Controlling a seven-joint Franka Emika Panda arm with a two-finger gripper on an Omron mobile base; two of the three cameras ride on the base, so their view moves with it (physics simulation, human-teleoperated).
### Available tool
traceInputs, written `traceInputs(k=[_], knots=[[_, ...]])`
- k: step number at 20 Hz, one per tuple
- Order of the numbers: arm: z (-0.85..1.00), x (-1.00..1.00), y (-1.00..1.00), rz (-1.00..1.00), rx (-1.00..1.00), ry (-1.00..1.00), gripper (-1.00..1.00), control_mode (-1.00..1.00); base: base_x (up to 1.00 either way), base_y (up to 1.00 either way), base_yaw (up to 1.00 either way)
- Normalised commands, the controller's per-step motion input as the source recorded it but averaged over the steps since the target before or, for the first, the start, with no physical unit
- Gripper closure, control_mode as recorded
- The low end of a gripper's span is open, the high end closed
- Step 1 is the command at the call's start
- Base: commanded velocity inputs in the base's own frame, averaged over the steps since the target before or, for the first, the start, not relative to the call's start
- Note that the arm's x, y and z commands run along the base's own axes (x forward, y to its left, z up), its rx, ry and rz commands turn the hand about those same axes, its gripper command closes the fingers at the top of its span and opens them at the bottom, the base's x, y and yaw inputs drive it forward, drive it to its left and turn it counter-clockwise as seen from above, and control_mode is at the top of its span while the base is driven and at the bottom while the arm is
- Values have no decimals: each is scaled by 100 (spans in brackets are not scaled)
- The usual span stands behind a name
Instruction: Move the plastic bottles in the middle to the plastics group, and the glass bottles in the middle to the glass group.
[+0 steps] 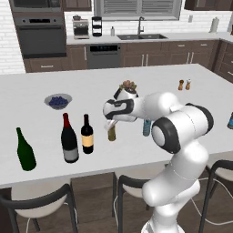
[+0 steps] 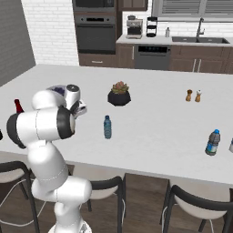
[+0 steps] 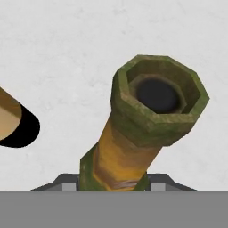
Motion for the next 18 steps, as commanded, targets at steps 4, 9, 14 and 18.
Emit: traceInputs(k=[4, 9, 14, 18], knots=[[0, -5, 27, 8, 0, -3, 100, -100, 0, 0, 0], [0, 0, 31, 8, 0, 0, 100, -100, 0, 0, 0], [0, 0, 21, 14, 0, 0, 100, -100, 0, 0, 0], [0, 0, 1, 11, 3, 0, 100, -100, 0, 0, 0]])
